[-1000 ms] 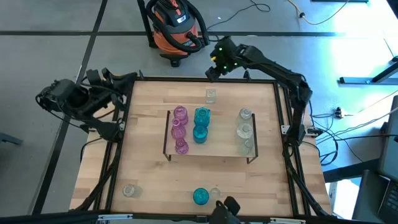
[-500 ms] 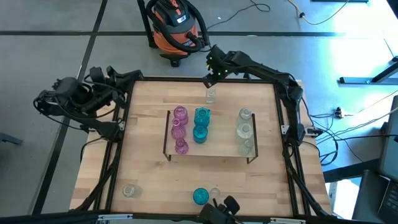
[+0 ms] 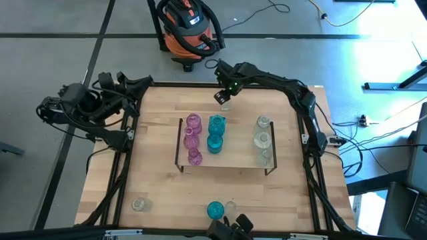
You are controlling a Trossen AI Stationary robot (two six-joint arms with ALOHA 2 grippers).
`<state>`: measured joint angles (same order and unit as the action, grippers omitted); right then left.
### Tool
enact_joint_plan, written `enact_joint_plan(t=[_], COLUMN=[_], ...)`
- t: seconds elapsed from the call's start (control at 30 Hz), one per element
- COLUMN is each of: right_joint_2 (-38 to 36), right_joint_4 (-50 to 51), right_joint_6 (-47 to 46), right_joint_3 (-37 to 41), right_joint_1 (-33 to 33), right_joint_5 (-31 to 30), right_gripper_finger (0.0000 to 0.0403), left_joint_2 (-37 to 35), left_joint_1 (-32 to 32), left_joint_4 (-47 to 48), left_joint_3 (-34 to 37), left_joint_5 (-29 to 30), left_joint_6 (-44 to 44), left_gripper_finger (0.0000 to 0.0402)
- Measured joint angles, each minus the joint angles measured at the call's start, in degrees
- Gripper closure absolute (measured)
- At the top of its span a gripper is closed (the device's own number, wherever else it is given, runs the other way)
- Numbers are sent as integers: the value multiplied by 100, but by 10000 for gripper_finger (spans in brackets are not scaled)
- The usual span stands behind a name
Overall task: Sort vases onto shelf
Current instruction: Put the transparent vase on the shelf
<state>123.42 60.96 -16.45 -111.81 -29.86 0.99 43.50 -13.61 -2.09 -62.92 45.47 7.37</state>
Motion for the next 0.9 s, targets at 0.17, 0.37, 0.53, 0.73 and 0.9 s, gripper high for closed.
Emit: enact_joint_plan(t=[0.17, 0.37, 0.53, 0.73, 0.9], right_joint_2=[199, 295, 288, 264, 148], right_joint_4=[3, -66, -105, 75, 416], right_joint_6=[2, 20, 113, 328, 363], right_joint_3=[0, 0, 0, -11, 9], right_joint_1=[73, 106, 101, 101, 101], right_joint_5=[-48, -192, -180, 122, 147], right_gripper_finger=[214, 227, 305, 346, 346], left_joint_2=[-1, 1, 1, -1, 0], left_joint_1=[0, 0, 0, 0, 0], left_joint_4=[0, 9, 118, 270, 309], left_joint_3=[0, 2, 1, 2, 2], left_joint_5=[0, 0, 0, 2, 2], left_joint_6=[1, -1, -1, -1, -1], left_gripper_finger=[401, 401, 401, 401, 401])
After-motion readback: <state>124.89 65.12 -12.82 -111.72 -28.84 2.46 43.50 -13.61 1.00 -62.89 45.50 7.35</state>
